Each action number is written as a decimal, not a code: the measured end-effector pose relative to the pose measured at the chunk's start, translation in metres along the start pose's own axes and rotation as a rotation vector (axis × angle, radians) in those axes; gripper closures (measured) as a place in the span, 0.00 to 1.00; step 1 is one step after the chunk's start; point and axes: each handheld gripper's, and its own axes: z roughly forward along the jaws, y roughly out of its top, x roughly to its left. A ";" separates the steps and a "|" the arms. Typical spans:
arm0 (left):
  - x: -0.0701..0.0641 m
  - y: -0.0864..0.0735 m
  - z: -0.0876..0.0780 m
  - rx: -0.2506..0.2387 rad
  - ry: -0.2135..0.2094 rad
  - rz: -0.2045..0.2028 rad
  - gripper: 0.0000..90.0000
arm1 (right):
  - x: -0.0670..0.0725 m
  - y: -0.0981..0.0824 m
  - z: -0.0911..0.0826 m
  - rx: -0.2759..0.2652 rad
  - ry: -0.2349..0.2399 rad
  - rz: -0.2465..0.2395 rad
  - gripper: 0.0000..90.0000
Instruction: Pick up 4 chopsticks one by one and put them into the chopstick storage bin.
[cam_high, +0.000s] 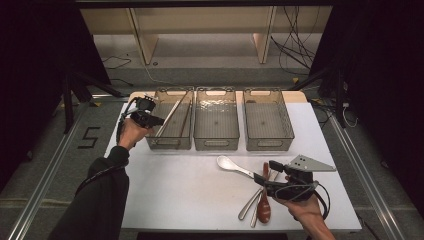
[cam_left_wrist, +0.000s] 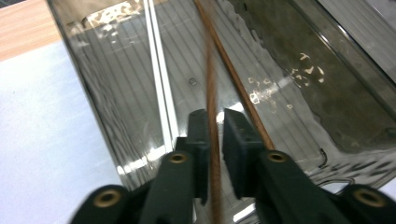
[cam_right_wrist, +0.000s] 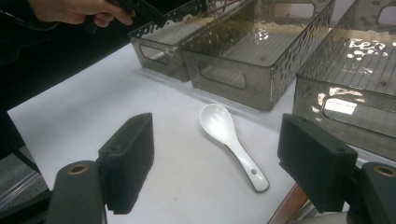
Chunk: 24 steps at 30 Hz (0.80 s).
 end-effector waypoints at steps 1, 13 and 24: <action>0.000 -0.001 0.000 0.001 -0.001 -0.003 0.84 | 0.000 0.000 0.000 0.000 0.000 0.000 0.31; -0.008 -0.012 -0.017 0.013 -0.049 -0.023 0.48 | 0.000 0.000 0.001 0.002 -0.001 -0.003 0.31; -0.025 -0.031 -0.033 -0.046 -0.114 0.024 0.32 | 0.002 0.000 0.001 0.005 0.002 -0.004 0.31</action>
